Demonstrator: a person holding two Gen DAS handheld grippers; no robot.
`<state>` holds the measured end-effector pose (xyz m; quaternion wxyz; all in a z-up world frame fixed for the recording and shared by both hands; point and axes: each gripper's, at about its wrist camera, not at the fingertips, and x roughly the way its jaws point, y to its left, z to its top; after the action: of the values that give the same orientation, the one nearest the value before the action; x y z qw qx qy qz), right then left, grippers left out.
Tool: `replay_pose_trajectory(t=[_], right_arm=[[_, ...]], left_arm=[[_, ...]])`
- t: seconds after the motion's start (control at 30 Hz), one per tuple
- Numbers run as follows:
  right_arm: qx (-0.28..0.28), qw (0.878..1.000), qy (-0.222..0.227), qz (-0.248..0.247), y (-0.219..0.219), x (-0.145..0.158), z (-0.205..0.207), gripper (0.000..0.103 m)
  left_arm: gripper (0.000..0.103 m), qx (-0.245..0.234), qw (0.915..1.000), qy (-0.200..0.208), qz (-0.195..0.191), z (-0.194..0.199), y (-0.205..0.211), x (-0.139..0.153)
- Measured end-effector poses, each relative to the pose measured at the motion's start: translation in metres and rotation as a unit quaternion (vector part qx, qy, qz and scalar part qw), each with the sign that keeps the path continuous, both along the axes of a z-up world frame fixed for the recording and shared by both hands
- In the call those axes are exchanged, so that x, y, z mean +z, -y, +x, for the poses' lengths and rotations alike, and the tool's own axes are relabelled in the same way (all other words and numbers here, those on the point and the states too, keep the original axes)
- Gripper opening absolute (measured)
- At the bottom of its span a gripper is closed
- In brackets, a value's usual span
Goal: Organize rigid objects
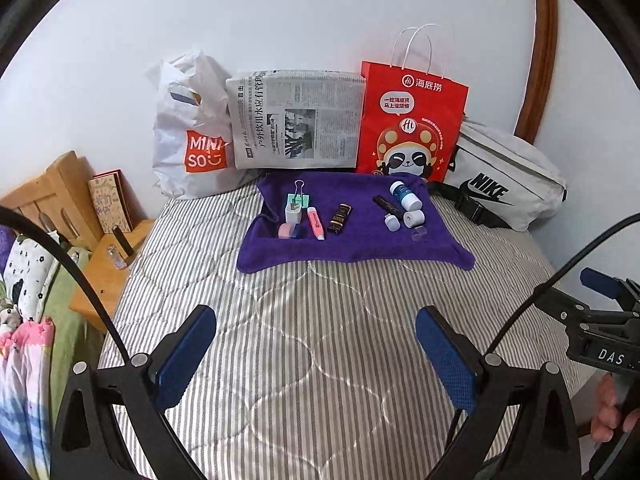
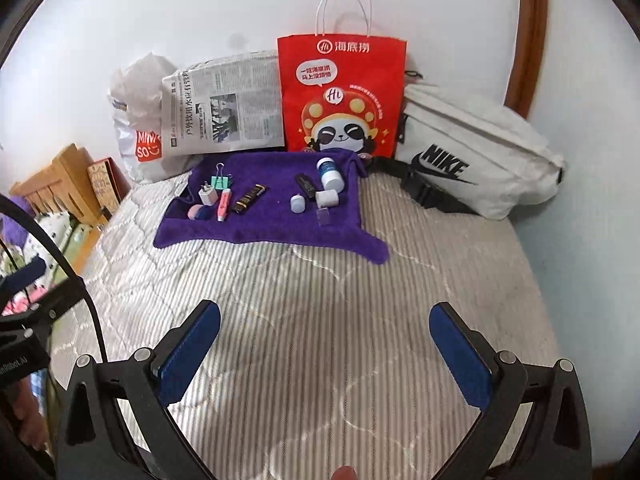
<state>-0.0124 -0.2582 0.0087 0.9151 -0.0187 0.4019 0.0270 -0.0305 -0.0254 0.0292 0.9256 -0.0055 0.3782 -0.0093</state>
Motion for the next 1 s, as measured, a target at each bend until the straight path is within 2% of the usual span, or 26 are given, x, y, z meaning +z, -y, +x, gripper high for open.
replay_pose_trajectory(t=[0.43, 0.67, 0.8, 1.0], right_arm=[[0.0, 1.0, 0.004, 0.0, 0.001, 0.006, -0.005, 0.103], [-0.008, 1.0, 0.002, 0.004, 0.005, 0.006, -0.007, 0.103], [-0.01, 1.0, 0.004, 0.005, 0.007, 0.006, -0.008, 0.103], [-0.011, 1.0, 0.005, 0.005, 0.008, 0.006, -0.01, 0.103]], left_arm=[[0.101, -0.002, 1.0, 0.006, 0.006, -0.009, -0.003, 0.014], [0.101, -0.004, 1.0, 0.001, 0.004, -0.006, -0.001, 0.012], [0.101, -0.019, 0.9997, -0.006, -0.015, -0.005, 0.002, 0.01], [0.101, -0.016, 0.9998, -0.009, -0.008, -0.006, 0.006, 0.006]])
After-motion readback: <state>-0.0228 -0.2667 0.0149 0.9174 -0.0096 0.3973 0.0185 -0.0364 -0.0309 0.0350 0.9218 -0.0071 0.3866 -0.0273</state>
